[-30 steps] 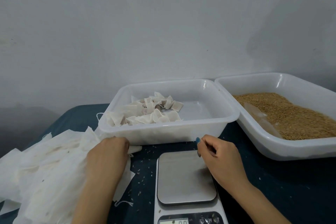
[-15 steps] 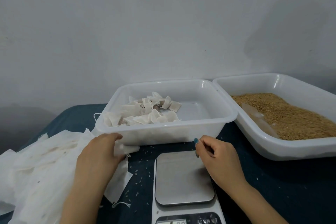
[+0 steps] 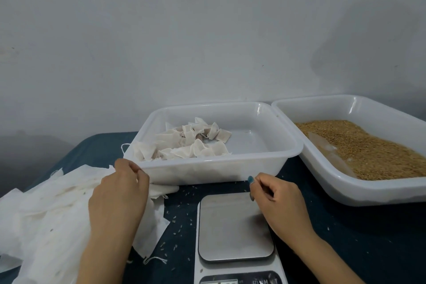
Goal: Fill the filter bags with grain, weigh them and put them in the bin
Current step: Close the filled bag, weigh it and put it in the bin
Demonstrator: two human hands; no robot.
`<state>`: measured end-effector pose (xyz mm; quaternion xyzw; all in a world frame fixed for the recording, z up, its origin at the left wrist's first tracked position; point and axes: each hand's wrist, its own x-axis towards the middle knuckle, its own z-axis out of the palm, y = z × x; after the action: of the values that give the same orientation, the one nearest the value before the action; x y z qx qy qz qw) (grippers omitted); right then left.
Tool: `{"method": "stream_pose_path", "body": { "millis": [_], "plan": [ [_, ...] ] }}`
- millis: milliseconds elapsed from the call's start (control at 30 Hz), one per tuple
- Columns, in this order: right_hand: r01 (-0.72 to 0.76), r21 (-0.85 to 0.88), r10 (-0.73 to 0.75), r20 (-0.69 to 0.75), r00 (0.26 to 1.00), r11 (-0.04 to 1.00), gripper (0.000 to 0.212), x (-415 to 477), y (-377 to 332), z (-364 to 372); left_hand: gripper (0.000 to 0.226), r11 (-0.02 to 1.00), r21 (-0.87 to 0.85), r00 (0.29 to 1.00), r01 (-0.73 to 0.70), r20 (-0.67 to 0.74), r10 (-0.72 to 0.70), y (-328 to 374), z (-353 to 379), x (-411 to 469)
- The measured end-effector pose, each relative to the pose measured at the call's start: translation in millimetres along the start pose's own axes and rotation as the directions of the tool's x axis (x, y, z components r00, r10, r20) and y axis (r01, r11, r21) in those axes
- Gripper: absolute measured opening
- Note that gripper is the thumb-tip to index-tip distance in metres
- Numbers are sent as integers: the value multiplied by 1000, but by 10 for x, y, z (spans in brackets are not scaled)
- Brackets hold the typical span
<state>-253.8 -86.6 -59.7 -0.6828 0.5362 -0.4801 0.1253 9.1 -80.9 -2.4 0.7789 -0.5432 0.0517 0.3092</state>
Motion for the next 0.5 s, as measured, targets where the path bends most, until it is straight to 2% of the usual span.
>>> {"method": "stream_pose_path", "body": {
  "millis": [200, 333, 400, 500],
  "plan": [
    [-7, 7, 7, -8, 1000, 1000, 40, 8, -20, -16, 9, 988, -148, 975, 30, -212, -61, -51, -52, 34],
    [-24, 15, 24, -4, 1000, 1000, 38, 8, -23, -11, 12, 977, -214, 952, 9, -296, -73, -126, -107, 83],
    [-33, 14, 33, -1, 999, 999, 38, 9, -24, -15, 6, 956, -292, 937, 15, -330, -116, -120, -138, 107],
    [-37, 21, 37, -2, 999, 999, 38, 12, -21, -18, 13, 900, -434, 912, -24, -379, -159, -43, -203, 88]
  ]
}}
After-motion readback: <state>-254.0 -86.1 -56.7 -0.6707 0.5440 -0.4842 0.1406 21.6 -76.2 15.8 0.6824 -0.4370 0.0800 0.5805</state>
